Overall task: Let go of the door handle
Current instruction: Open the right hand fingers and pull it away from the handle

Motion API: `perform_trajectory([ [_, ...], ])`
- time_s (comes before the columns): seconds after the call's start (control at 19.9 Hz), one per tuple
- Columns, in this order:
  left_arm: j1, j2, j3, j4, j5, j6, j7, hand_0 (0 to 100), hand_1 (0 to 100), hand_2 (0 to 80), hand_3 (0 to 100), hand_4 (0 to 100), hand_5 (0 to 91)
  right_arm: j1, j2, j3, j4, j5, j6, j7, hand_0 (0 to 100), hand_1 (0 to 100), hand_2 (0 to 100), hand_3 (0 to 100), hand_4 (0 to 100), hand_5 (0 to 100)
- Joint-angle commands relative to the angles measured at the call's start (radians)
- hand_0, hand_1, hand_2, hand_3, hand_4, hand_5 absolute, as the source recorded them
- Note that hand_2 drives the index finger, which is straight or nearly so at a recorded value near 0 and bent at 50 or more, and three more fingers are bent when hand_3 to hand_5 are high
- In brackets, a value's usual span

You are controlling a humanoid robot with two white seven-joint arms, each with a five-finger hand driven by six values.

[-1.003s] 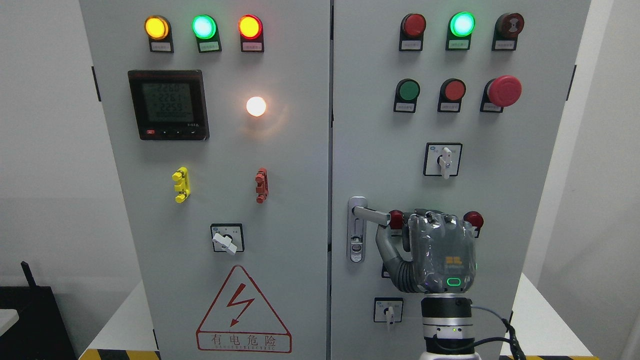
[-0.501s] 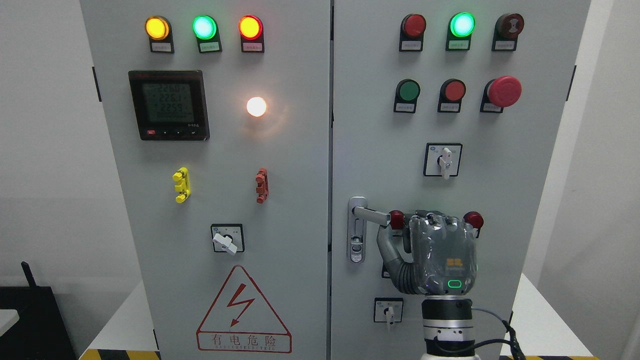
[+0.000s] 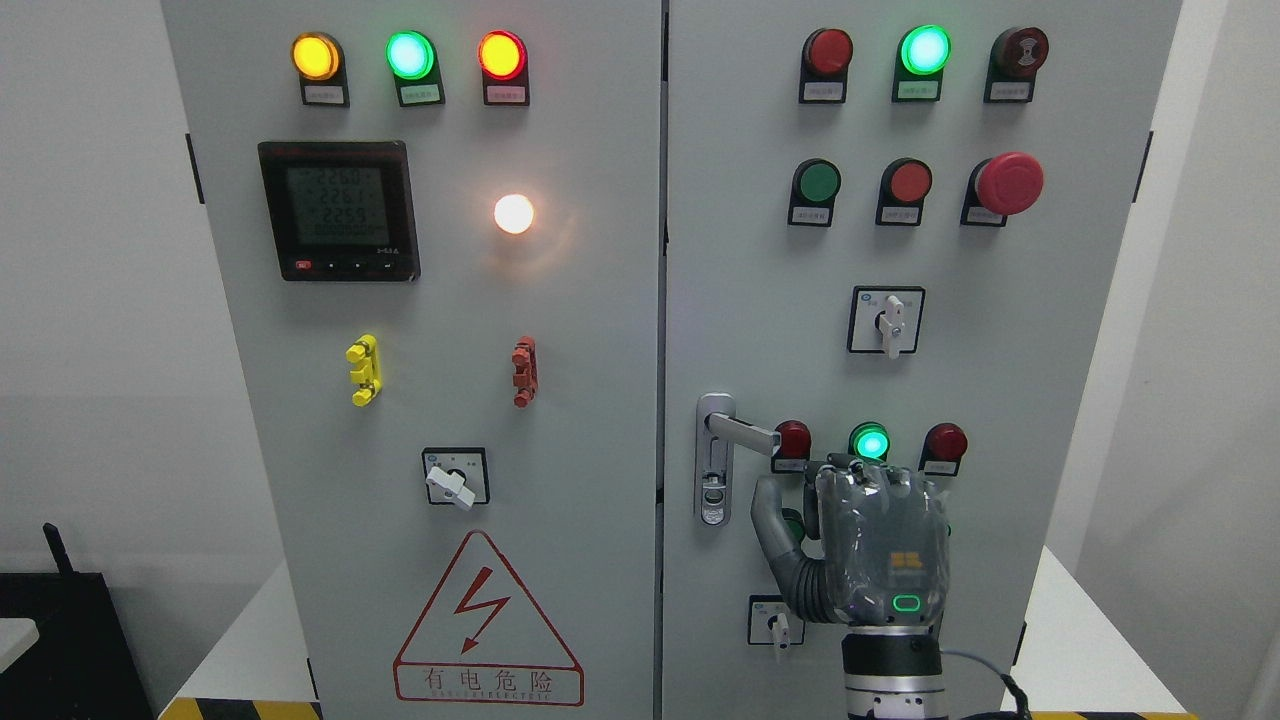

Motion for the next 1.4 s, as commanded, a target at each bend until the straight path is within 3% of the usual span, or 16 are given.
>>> perform_trajectory([
  [0.0,-0.015,0.000,0.032,0.023,-0.029,0.001,-0.001,12,39,0.0,0,0,0.0,0.109,-0.003,-0.011,-0.128,-0.002,-0.023,-0.033,60,37,73,100,90,89],
  [0.05,-0.015,0.000,0.032,0.023,-0.029,0.001,-0.001,12,39,0.0,0,0,0.0,0.131,-0.001,-0.014,-0.148,-0.002,-0.032,-0.036,60,37,64,100,87,83],
  [0.1,-0.015,0.000,0.032,0.023,-0.029,0.001,0.000,12,39,0.0,0,0,0.0,0.145,-0.001,-0.023,-0.165,-0.003,-0.041,-0.038,60,37,54,92,78,75],
  [0.2,-0.015,0.000,0.032,0.023,-0.029,0.001,-0.001,12,39,0.0,0,0,0.0,0.160,0.000,-0.032,-0.191,-0.011,-0.052,-0.041,59,37,38,69,56,51],
  [0.3,-0.017,0.000,0.032,0.023,-0.029,0.001,-0.001,12,39,0.0,0,0,0.0,0.162,-0.001,-0.040,-0.203,-0.025,-0.054,-0.058,59,36,24,40,31,26],
  [0.4,-0.017,0.000,0.032,0.023,-0.029,0.001,-0.001,12,39,0.0,0,0,0.0,0.165,-0.001,-0.060,-0.216,-0.027,-0.057,-0.061,61,33,12,20,12,8],
  [0.45,-0.017,0.000,0.032,0.023,-0.029,0.001,-0.001,12,39,0.0,0,0,0.0,0.166,-0.001,-0.063,-0.226,-0.028,-0.061,-0.062,63,29,4,9,2,0],
  [0.55,-0.015,0.000,0.032,0.023,-0.029,0.001,-0.001,12,39,0.0,0,0,0.0,0.169,0.000,-0.075,-0.231,-0.036,-0.092,-0.062,63,23,0,0,0,0],
  [1.35,-0.017,0.000,0.032,0.024,-0.029,0.001,-0.001,12,39,0.0,0,0,0.0,0.175,-0.001,-0.107,-0.231,-0.096,-0.135,-0.047,54,20,0,0,0,0],
])
